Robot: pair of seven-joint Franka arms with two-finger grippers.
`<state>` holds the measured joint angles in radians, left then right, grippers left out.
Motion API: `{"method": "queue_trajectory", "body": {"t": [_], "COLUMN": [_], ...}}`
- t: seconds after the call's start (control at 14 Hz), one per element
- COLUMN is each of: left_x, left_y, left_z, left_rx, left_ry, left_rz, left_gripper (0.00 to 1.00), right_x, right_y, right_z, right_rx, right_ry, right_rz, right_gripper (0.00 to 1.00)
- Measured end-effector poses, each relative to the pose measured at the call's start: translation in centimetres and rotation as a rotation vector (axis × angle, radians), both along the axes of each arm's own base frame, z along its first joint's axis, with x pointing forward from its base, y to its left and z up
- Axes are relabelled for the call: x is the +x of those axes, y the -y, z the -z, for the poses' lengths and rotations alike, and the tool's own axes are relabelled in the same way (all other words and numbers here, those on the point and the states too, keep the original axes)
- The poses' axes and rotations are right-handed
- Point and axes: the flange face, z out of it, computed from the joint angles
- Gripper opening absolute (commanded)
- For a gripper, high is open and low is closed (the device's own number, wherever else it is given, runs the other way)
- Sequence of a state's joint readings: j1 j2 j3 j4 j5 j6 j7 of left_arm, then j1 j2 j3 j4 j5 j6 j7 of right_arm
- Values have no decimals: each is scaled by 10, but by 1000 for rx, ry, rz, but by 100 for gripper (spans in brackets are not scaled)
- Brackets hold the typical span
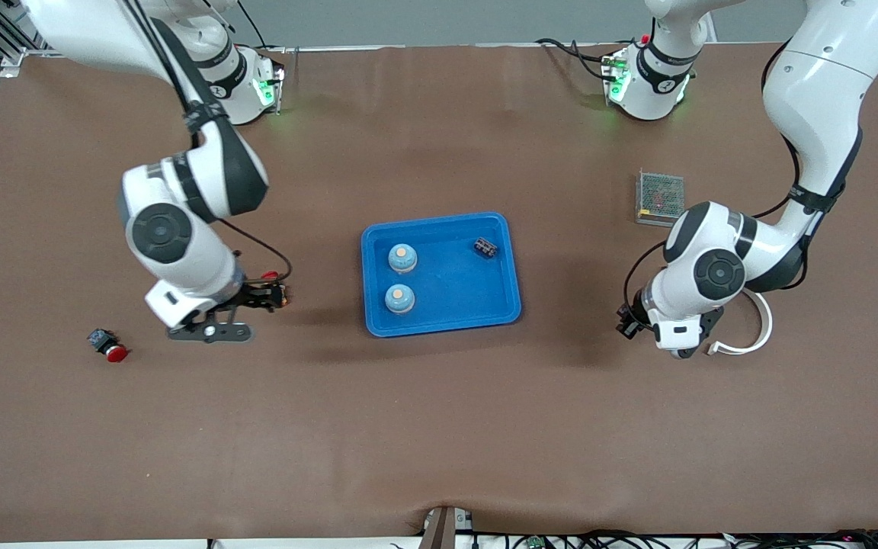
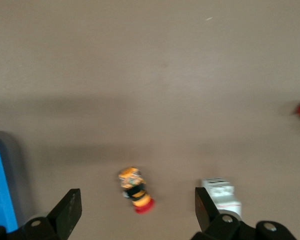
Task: Place electrolytic capacitor and blue bell in tray
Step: 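Carry the capacitor over the tray with the left gripper while the right gripper retracts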
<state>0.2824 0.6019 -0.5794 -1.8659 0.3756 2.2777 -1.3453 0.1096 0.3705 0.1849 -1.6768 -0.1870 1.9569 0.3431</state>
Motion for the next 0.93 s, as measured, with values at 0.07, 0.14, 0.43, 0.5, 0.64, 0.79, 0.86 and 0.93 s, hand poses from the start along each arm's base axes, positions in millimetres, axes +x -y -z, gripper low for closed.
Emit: {"method": "queue_trajectory", "body": {"t": [0.07,0.14,0.43,0.5,0.64,0.79,0.86,0.93], "left_x": [0,0,-5,-8,-14,-18,-18,-18], "left_y": [9,18,68,83,110,132,143,151], "left_z": [-5,-9,-25,-28,-35,-44,-50,-56], "left_rx": [-7,-13,-25,-26,-32,-54,-72,-89], "left_ry": [7,14,40,45,55,60,61,60], "left_rz": [-12,-25,-80,-92,-109,-132,-142,-151], "left_gripper": [0,0,0,0,0,0,0,0], "right_x": [5,9,9,5,-4,-14,-21,-27], "right_y": [13,25,96,111,127,134,138,142], "right_z": [-21,-42,-110,-126,-160,-195,-210,-223], "right_rx": [15,42,111,112,109,104,102,99], "right_ry": [-11,-13,-3,-12,-29,-21,-6,1], "right_rz": [-6,-8,-26,-17,-2,11,18,26], "right_gripper": [100,100,100,100,100,100,100,100]}}
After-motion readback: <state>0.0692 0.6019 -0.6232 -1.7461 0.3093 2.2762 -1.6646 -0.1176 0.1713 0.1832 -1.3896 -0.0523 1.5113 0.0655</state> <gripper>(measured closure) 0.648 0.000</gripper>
